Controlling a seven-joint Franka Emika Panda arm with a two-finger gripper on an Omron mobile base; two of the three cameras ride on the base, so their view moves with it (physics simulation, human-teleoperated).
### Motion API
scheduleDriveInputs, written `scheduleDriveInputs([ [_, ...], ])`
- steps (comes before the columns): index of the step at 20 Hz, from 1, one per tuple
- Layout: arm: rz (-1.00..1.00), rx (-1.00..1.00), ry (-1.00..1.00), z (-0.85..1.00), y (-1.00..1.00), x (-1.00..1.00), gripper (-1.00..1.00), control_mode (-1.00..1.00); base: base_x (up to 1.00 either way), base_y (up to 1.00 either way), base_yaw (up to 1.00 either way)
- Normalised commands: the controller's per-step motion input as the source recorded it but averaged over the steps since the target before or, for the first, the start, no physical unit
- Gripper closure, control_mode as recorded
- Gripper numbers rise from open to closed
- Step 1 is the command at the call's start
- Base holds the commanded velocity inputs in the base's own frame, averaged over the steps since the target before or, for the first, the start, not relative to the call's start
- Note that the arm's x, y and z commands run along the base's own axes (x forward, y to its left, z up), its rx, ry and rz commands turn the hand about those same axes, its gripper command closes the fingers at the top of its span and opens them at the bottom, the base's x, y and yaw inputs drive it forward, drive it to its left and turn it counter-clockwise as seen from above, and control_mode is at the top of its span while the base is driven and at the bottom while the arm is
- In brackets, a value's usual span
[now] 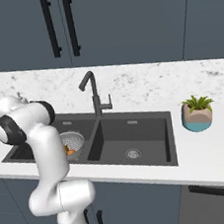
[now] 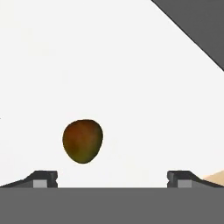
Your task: Put the colander in the sink, put the tangerine, pear, mango in the colander, and turn on the sink faucet and pour water over the colander.
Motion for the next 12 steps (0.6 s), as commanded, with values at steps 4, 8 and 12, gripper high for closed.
scheduleDriveInputs([
  [4, 0.0, -0.09, 0.0, 0.02, 0.51, 0.23, -1.0, -1.0, 0.0, 0.0, 0.0],
  [8, -0.01, -0.16, 0.0, 0.0, 0.45, 0.16, -1.0, -1.0, 0.0, 0.0, 0.0],
  [12, -0.04, -0.19, 0.0, 0.0, 0.26, 0.06, -1.0, -1.0, 0.0, 0.0, 0.0],
])
